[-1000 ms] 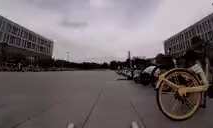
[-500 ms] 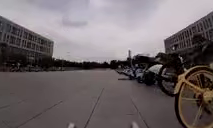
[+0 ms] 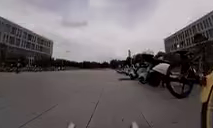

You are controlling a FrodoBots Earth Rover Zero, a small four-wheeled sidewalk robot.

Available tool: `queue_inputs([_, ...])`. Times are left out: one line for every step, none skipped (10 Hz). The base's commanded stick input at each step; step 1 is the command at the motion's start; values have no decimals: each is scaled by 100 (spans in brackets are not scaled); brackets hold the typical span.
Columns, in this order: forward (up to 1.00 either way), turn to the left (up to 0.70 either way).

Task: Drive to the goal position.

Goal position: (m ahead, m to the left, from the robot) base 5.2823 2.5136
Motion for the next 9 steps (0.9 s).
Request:
queue_inputs([70,0])
queue_inputs([70,0])
queue_inputs([70,0])
queue_inputs([70,0])
queue_inputs([70,0])
queue_inputs([70,0])
queue_inputs([70,0])
queue_inputs([70,0])
queue_inputs([70,0])
